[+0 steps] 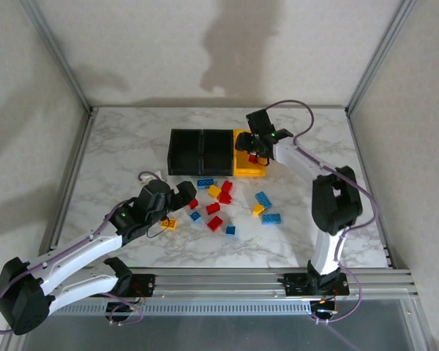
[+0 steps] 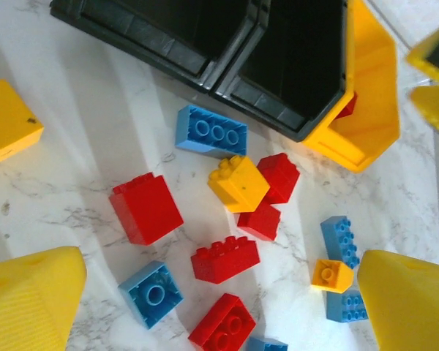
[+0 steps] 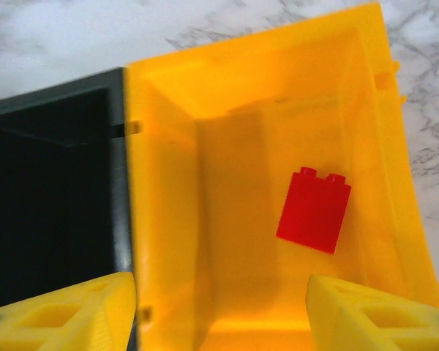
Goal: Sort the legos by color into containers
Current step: Pick up the lego from the center of the table.
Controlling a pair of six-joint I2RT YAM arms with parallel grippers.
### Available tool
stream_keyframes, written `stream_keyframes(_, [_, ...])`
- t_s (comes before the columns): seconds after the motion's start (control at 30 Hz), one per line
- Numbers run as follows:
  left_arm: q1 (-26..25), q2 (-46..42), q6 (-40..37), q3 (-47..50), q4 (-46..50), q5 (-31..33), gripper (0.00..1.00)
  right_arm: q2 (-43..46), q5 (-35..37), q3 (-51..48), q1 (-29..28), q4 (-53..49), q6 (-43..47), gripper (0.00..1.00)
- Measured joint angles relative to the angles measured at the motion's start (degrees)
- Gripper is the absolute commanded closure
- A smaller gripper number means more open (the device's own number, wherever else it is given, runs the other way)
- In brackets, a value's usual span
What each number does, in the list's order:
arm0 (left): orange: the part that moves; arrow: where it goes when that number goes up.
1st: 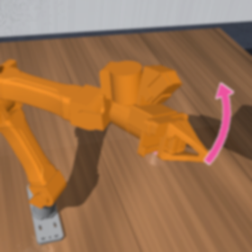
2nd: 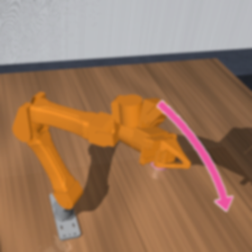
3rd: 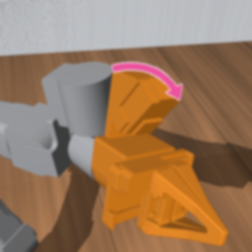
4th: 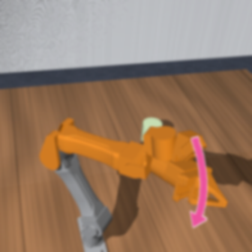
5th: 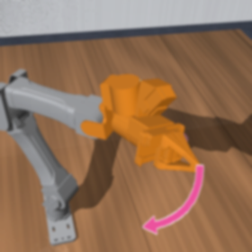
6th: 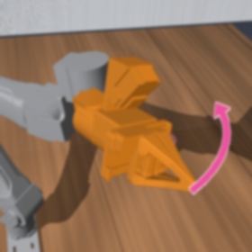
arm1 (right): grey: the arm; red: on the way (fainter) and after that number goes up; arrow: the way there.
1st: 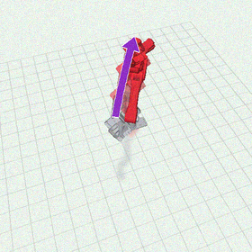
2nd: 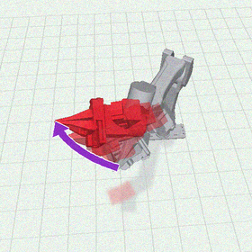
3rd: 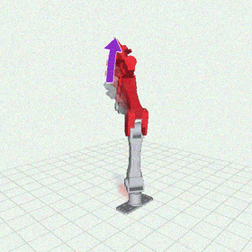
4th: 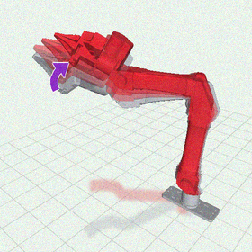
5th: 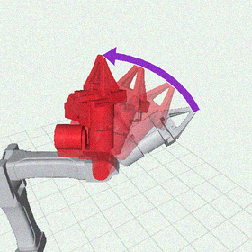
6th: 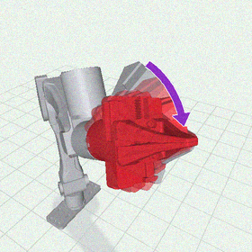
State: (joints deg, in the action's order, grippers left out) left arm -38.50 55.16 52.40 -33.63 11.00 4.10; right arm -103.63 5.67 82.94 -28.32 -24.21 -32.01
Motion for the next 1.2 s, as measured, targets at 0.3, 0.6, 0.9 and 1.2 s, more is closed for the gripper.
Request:
stream_keyframes(0.3, [0.52,2.16,-0.07,-0.09,2.03,0.24,0.06,29.88,0.7,-22.95,-5.7,12.11,4.33,0.34])
stream_keyframes(0.6, [0.74,9.79,-0.5,-4.46,5.79,1.07,0.23,34.67,0.11,-33.2,-8.59,12.2,3.39,0.38])
stream_keyframes(0.9, [0.33,20.63,-0.22,-7.43,5.97,1.6,0.33,41.44,0.24,-40.52,-12.37,11.98,0.83,0.39])
stream_keyframes(1.2, [-0.83,30.12,-0.2,-11.74,5.11,3.08,0.39,42.82,0.33,-44.52,-13.64,12.09,-0.83,0.38])
